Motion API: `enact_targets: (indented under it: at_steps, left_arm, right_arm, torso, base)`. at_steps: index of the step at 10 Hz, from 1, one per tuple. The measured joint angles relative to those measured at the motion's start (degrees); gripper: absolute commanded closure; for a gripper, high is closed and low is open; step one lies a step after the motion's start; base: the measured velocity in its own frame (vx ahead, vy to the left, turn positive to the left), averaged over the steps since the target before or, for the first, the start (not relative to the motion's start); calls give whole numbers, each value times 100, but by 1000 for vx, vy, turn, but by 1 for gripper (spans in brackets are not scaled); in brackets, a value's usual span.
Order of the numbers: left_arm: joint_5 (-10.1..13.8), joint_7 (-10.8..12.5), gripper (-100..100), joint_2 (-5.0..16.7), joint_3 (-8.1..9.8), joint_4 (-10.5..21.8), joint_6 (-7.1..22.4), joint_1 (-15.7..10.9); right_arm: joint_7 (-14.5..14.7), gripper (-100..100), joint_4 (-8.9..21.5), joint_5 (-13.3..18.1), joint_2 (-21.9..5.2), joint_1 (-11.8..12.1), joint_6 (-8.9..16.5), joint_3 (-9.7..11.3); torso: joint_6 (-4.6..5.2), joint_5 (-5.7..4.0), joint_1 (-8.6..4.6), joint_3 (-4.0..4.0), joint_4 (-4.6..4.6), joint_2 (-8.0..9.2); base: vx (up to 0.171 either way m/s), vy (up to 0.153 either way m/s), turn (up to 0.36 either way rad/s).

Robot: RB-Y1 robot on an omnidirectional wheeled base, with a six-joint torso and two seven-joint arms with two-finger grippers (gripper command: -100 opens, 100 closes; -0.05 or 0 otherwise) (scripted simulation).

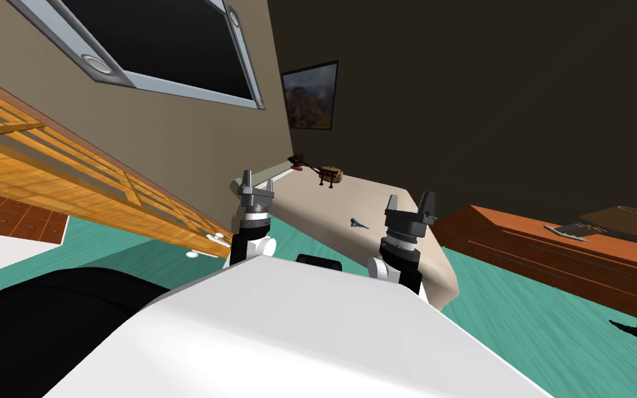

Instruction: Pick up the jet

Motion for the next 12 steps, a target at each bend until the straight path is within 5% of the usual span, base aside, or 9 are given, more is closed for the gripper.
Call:
enact_targets:
  at_steps: [4, 12]
  left_arm:
    - [0, 0, 0, 0, 0, 0, 0, 0]
    - [0, 0, 0, 0, 0, 0, 0, 0]
  right_arm:
    - [-132, -100, 279, 559, -544, -139, 409, -193]
    - [-240, -100, 961, 1830, -910, -455, 1108, -380]
  torso:
    - [-1, 4, 17, -11, -4, -20]
    - [0, 3, 10, -9, -4, -14]
  base:
    - [41, 44, 23]
    - [37, 34, 27]
